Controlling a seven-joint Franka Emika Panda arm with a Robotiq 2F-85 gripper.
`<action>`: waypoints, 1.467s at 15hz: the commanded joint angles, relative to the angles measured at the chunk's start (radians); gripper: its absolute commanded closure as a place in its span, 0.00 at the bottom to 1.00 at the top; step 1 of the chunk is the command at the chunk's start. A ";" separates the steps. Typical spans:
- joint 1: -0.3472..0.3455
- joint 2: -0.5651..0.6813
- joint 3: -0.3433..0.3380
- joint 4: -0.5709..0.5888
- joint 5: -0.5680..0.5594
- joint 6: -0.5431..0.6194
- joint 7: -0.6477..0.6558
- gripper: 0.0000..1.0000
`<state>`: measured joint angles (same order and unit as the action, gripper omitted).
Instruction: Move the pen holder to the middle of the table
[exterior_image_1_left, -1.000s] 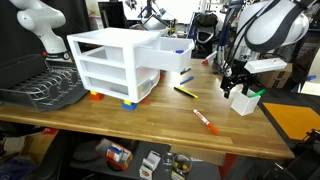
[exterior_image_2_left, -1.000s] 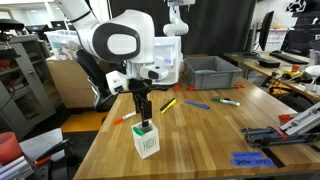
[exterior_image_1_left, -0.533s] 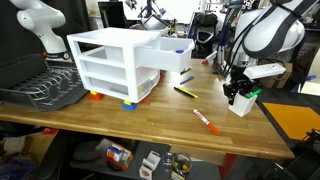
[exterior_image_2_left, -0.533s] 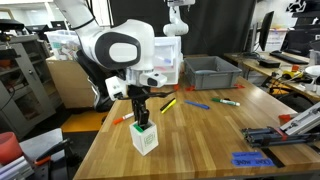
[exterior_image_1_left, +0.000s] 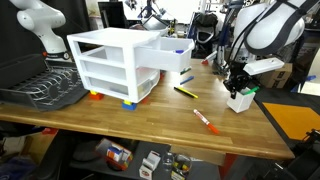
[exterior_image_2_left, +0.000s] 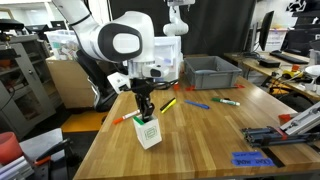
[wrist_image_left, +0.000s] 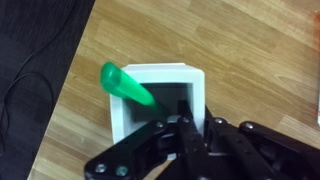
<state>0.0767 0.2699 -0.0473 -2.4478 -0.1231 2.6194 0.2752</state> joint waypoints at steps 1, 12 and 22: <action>0.041 -0.046 -0.031 0.006 -0.099 -0.001 0.064 0.97; 0.004 0.040 0.023 0.225 -0.159 -0.034 -0.206 0.97; -0.129 0.282 0.104 0.523 -0.094 -0.176 -0.774 0.97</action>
<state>-0.0083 0.5259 0.0151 -1.9901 -0.2306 2.5085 -0.3913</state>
